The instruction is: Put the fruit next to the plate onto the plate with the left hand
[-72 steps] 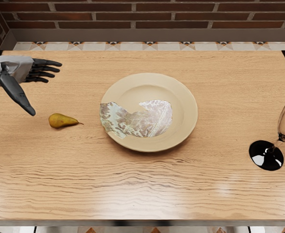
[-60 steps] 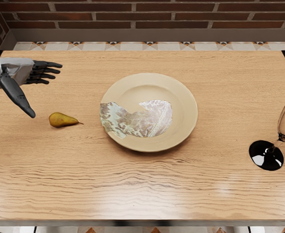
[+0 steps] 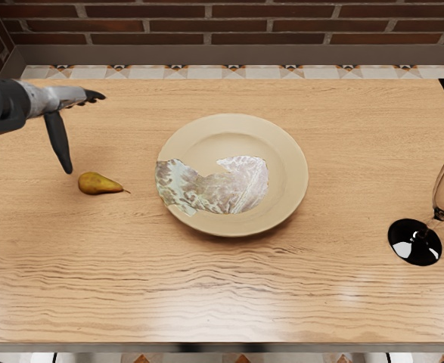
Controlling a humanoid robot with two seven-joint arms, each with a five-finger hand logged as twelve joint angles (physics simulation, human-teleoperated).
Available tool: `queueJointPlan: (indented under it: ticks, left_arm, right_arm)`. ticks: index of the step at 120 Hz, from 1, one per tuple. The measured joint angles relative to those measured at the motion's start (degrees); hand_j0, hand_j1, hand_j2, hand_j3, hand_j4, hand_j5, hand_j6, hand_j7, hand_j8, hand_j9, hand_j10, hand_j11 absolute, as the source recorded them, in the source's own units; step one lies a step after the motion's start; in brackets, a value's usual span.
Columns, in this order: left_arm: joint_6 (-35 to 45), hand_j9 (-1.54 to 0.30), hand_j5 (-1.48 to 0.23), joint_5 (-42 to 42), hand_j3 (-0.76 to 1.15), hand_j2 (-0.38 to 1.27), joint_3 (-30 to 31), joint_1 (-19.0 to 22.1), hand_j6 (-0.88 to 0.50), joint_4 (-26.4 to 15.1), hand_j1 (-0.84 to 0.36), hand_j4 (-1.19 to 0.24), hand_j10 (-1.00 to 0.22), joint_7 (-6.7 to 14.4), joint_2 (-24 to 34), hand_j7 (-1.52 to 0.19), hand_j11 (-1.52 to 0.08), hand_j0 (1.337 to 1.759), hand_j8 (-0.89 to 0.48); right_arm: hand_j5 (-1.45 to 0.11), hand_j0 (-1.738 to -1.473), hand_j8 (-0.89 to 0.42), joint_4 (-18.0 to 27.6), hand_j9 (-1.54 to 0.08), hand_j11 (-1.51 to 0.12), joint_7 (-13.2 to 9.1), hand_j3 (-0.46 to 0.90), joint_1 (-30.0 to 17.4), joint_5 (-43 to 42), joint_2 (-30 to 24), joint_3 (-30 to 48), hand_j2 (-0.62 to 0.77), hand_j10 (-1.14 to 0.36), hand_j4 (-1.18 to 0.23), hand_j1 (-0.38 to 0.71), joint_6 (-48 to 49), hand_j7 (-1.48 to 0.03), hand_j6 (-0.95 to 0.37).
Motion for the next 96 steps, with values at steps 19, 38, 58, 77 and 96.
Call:
queueJointPlan:
  ticks: [19, 38, 58, 77, 96]
  left_arm:
    - [2.3, -0.03, -0.03, 4.8, 0.0, 0.01, 5.5, 0.2, -0.03, -1.0, 0.33, -0.02, -0.02, 0.3, -3.4, -0.03, -0.03, 1.658, -0.03]
    - [4.6, -0.06, -0.06, 6.4, 0.0, 0.01, 9.3, 1.2, -0.05, -2.9, 0.29, -0.05, -0.05, 0.4, -2.5, -0.06, -0.06, 1.658, -0.05]
    - [7.0, -0.09, -0.09, 6.7, 0.0, 0.02, 10.7, 3.8, -0.08, -8.4, 0.26, -0.08, -0.08, 0.4, 1.3, -0.09, -0.09, 1.658, -0.08]
    - [7.5, -0.14, -0.14, 6.9, 0.0, 0.02, 11.9, 3.8, -0.12, -11.2, 0.22, -0.11, -0.11, 0.4, 1.1, -0.14, -0.14, 1.658, -0.12]
    - [9.7, -0.23, -0.23, 7.8, 0.0, 0.04, 12.2, 5.3, -0.19, -11.6, 0.14, -0.19, -0.18, 0.4, 1.3, -0.23, -0.23, 1.658, -0.19]
  right_arm:
    - [0.0, -1.658, 0.0, 0.0, 0.0, 0.0, 0.0, 0.0, 0.0, 0.0, 0.0, 0.0, 0.0, 0.0, 0.0, -0.35, 0.0, 0.0, 0.0]
    - [0.0, -1.658, 0.0, 0.0, 0.0, 0.0, 0.0, 0.0, 0.1, 0.0, 0.0, 0.0, 0.0, 0.0, 0.0, -0.35, 0.0, 0.0, 0.0]
    - [0.0, -1.658, 0.0, 0.0, 0.0, 0.0, 0.0, 0.0, 0.1, 0.0, 0.0, 0.0, 0.0, 0.0, 0.0, -0.35, 0.0, 0.0, 0.0]
    - [0.0, -1.658, 0.0, 0.0, 0.0, 0.0, 0.0, 0.0, 0.1, 0.0, 0.0, 0.0, 0.0, 0.0, 0.0, -0.35, 0.0, 0.0, 0.0]
    - [0.0, -1.658, 0.0, 0.0, 0.0, 0.0, 0.0, 0.0, 0.1, 0.0, 0.0, 0.0, 0.0, 0.0, 0.0, -0.35, 0.0, 0.0, 0.0]
